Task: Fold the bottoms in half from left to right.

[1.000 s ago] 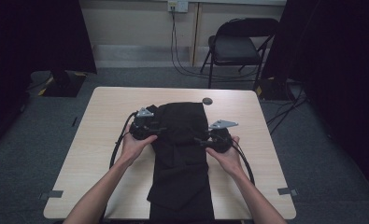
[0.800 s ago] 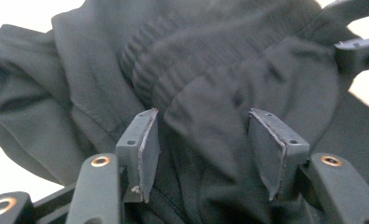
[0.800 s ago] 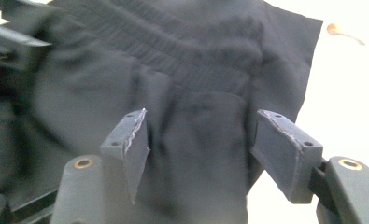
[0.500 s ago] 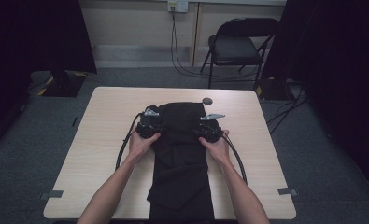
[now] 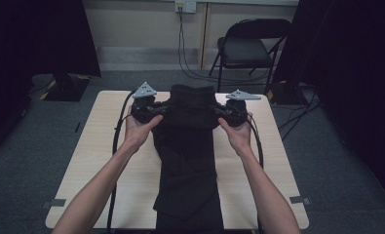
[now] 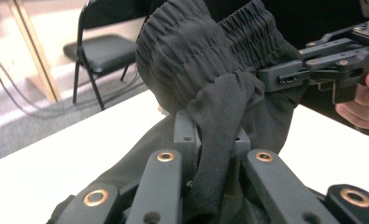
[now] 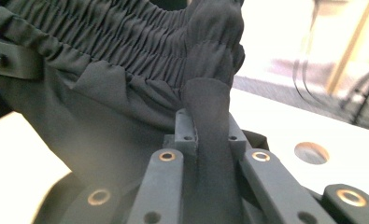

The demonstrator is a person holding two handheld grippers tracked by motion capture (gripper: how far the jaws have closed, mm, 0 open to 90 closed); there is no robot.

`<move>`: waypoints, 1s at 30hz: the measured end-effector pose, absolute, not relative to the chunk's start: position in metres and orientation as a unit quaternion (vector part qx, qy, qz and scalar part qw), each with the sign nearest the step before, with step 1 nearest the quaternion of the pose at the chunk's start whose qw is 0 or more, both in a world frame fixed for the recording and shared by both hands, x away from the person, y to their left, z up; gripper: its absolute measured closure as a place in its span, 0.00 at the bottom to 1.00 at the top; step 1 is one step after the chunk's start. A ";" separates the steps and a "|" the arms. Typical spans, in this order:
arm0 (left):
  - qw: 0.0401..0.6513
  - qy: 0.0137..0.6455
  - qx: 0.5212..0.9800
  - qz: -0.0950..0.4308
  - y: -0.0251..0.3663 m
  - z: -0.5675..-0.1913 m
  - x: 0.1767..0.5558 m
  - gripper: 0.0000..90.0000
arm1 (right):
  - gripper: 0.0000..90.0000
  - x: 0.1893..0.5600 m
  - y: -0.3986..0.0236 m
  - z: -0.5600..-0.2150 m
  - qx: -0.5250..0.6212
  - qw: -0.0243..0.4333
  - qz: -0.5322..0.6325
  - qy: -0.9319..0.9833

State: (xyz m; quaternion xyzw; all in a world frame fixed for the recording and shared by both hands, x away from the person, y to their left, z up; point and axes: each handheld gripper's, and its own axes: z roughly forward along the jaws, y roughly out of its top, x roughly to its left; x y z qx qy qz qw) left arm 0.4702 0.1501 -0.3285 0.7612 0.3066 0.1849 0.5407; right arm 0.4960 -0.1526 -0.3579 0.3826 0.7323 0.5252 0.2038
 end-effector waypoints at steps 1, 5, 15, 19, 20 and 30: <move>0.549 0.302 0.759 0.175 0.152 -0.326 0.460 0.90 | 0.91 0.486 -0.154 -0.352 0.370 0.207 0.532 0.733; 0.553 0.293 0.764 0.157 0.163 -0.334 0.414 0.90 | 0.91 0.444 -0.156 -0.346 0.332 0.202 0.537 0.749; 0.471 0.332 0.815 0.049 0.173 -0.436 0.343 0.89 | 0.91 0.350 -0.150 -0.434 0.326 0.094 0.481 0.808; 0.413 0.331 0.847 0.049 0.154 -0.464 0.351 0.89 | 0.91 0.346 -0.143 -0.465 0.337 0.073 0.434 0.832; 0.406 0.331 0.851 0.047 0.153 -0.470 0.356 0.89 | 0.91 0.348 -0.143 -0.472 0.340 0.075 0.424 0.836; 0.363 0.355 0.851 0.132 0.154 -0.489 0.420 0.89 | 0.92 0.413 -0.129 -0.496 0.358 0.126 0.411 0.829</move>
